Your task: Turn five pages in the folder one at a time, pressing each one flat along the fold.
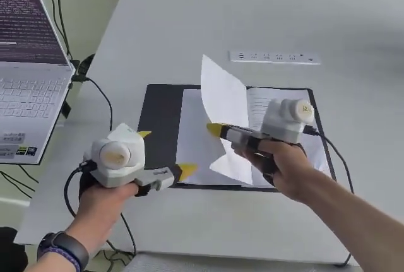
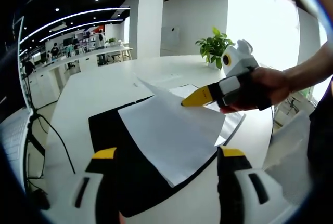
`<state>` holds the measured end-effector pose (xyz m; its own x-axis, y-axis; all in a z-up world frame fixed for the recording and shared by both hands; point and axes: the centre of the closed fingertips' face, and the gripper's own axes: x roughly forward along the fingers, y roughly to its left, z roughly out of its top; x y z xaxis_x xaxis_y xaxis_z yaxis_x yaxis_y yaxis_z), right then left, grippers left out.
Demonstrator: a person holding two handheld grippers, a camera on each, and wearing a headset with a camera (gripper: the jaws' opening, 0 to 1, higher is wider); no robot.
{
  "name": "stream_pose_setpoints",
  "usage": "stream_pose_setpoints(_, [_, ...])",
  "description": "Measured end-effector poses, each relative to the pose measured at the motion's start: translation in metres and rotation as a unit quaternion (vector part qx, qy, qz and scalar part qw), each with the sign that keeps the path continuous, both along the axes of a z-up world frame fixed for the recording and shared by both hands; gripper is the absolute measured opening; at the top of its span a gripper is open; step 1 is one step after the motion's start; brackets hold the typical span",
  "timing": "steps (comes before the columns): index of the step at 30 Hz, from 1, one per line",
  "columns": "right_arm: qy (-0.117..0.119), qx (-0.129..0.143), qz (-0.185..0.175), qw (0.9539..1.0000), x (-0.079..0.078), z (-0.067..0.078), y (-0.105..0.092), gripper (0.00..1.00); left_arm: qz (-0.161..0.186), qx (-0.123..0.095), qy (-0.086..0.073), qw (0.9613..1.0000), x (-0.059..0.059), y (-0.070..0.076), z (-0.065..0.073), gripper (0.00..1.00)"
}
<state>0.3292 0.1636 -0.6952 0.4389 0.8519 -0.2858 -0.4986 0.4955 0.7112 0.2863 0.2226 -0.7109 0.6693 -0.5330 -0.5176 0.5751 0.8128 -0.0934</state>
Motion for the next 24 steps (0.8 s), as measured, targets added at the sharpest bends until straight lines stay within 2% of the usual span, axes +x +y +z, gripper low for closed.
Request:
stream_pose_setpoints(3, [0.010, -0.006, 0.006, 0.9999, 0.004, -0.016, 0.005, 0.00, 0.007, 0.001, 0.003, 1.0000, -0.001, 0.003, -0.002, 0.76])
stream_pose_setpoints(7, [0.029, -0.014, 0.017, 0.9993, 0.003, -0.033, 0.017, 0.00, 0.014, -0.004, 0.002, 0.9999, -0.004, 0.006, 0.000, 0.76])
stream_pose_setpoints(11, [0.039, -0.030, 0.023, 0.9985, 0.003, -0.051, 0.027, 0.00, 0.022, -0.005, 0.010, 0.9997, -0.010, 0.009, -0.005, 0.76])
stream_pose_setpoints(14, [0.054, -0.031, 0.023, 0.9978, 0.003, -0.063, 0.031, 0.00, 0.027, -0.006, 0.016, 0.9995, -0.015, 0.012, -0.009, 0.76])
stream_pose_setpoints(19, [0.087, -0.036, 0.013, 0.9954, 0.004, -0.085, 0.031, 0.00, 0.037, -0.010, 0.026, 0.9989, -0.022, 0.013, -0.014, 0.76])
stream_pose_setpoints(24, [0.109, -0.039, 0.002, 0.9933, 0.004, -0.100, 0.029, 0.00, 0.044, -0.012, 0.025, 0.9986, -0.025, 0.014, -0.013, 0.75])
